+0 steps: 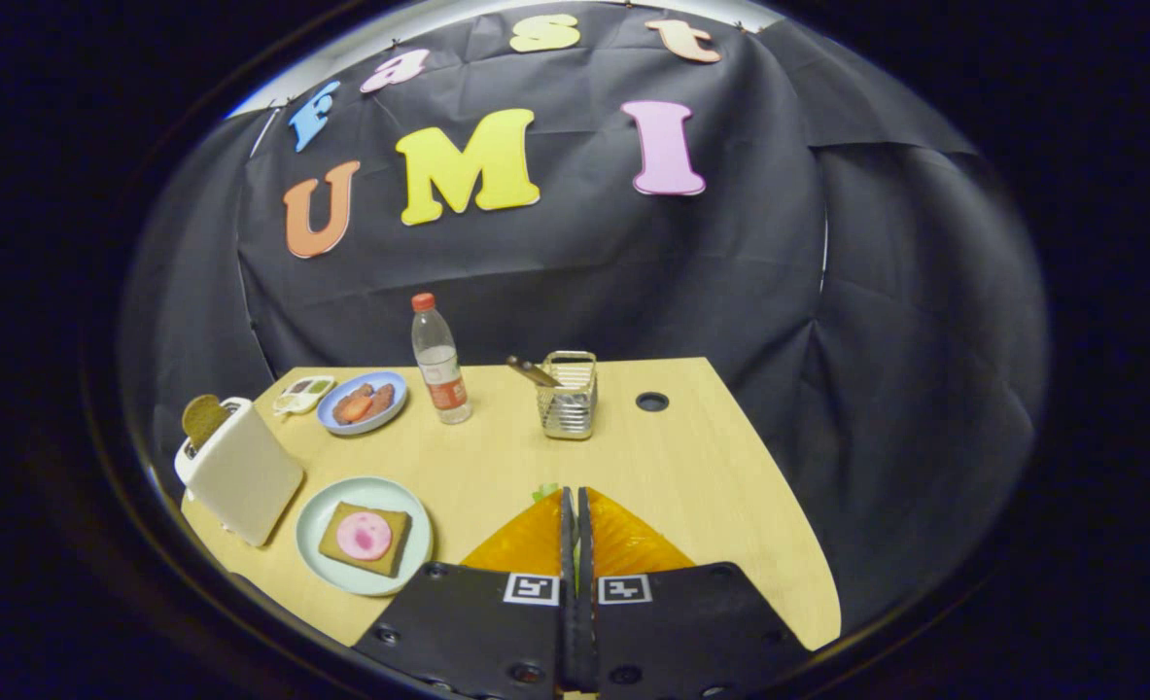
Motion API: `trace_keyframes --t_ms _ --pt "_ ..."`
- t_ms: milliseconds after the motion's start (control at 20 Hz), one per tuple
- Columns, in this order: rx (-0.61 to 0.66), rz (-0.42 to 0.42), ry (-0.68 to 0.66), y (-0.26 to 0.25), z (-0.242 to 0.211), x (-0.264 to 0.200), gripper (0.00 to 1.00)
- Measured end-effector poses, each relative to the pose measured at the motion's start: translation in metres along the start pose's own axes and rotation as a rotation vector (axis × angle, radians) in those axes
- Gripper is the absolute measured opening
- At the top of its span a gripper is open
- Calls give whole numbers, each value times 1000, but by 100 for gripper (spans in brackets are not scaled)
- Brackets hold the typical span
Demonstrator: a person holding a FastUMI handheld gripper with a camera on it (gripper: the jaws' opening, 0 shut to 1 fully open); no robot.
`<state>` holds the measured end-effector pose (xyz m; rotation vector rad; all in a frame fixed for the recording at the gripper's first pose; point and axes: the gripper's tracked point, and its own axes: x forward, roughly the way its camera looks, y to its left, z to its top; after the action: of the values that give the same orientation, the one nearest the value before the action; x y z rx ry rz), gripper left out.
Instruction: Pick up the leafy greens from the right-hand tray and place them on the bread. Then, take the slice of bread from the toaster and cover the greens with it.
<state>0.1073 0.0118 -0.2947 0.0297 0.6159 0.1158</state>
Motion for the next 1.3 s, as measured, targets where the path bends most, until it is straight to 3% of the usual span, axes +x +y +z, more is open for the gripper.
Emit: trace_keyframes --t_ms 400,850,1150,1300 --pt "-35 68 -38 113 26 -28 0" --pt "-22 200 5 264 4 -20 0" --pt "123 240 93 306 -30 7 0" --pt "186 230 131 304 -45 23 0"
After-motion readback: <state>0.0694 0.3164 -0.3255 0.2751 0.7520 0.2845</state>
